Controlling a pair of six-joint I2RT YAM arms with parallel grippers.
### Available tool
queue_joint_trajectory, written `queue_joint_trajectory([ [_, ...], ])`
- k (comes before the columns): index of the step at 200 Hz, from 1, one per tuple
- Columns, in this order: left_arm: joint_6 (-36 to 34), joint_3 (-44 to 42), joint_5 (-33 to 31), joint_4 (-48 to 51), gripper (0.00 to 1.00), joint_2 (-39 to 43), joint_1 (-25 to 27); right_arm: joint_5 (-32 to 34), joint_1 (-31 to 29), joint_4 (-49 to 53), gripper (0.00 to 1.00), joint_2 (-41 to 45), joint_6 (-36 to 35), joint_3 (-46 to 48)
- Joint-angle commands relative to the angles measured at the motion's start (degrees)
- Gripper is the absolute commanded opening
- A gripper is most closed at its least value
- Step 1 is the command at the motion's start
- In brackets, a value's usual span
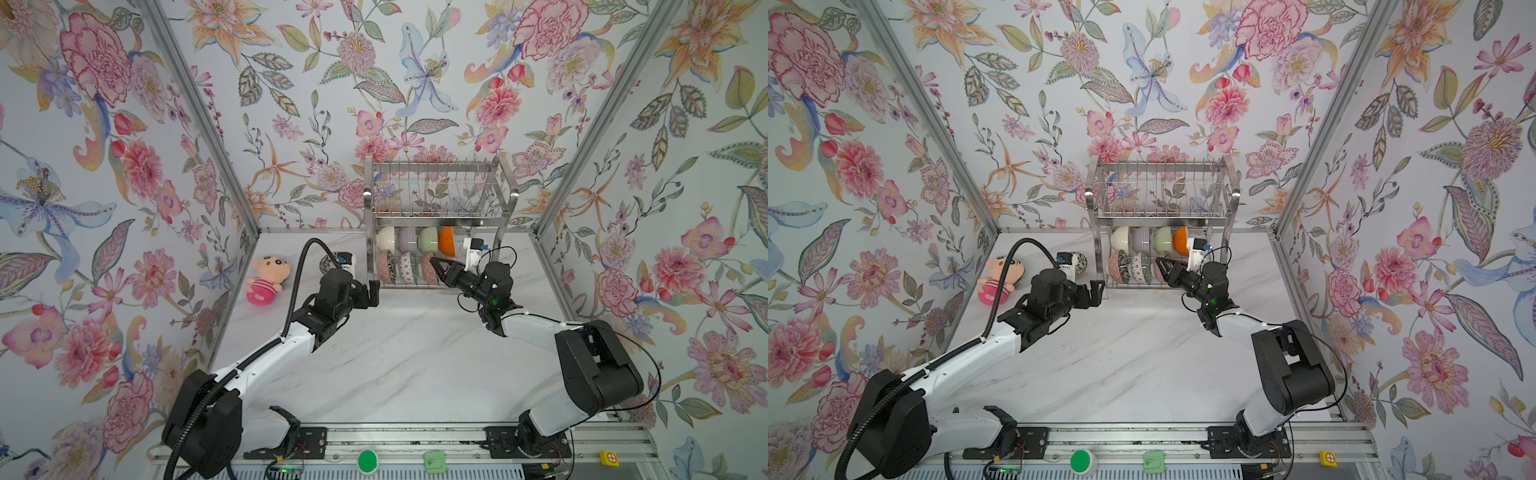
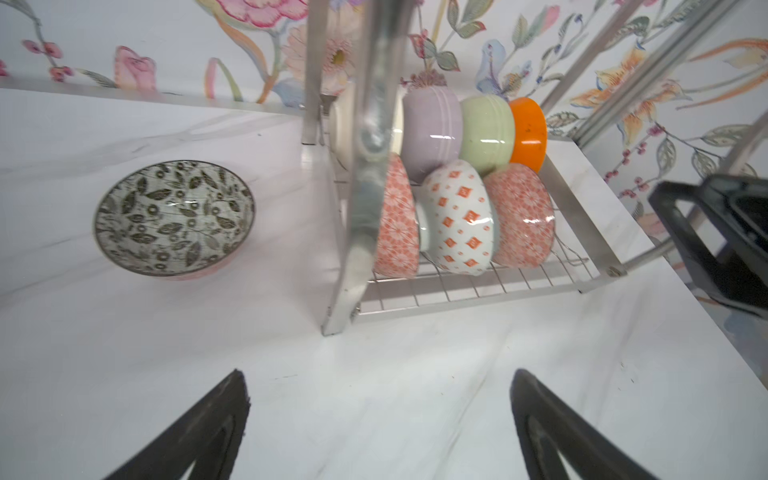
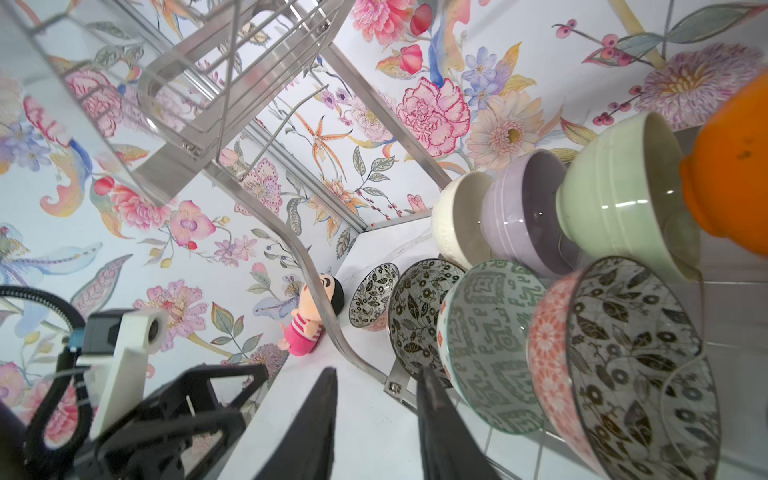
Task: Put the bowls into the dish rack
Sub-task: 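Open and withdraw the right gripper while the left gripper reaches toward the last bowl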
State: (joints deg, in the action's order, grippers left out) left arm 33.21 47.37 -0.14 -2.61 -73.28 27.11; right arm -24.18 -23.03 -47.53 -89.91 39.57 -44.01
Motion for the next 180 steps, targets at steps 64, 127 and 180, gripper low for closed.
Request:
queue_joint_trajectory([
  [64,7.48,-1.94,2.10,-3.04,0.99,-7.67,-16.80,13.47,-16.82,14.96,0.99,-0.13,-16.71,-5.16],
  [127,10.39,3.47,2.12,-5.71,0.99,-18.42,-20.85,28.70,-29.11,25.33,0.99,-2.44,-30.56,-12.73],
  [180,13.07,6.78,6.04,-10.58,0.97,-26.35,-23.65,33.60,-33.09,27.84,0.99,-4.22,-34.41,-15.72],
])
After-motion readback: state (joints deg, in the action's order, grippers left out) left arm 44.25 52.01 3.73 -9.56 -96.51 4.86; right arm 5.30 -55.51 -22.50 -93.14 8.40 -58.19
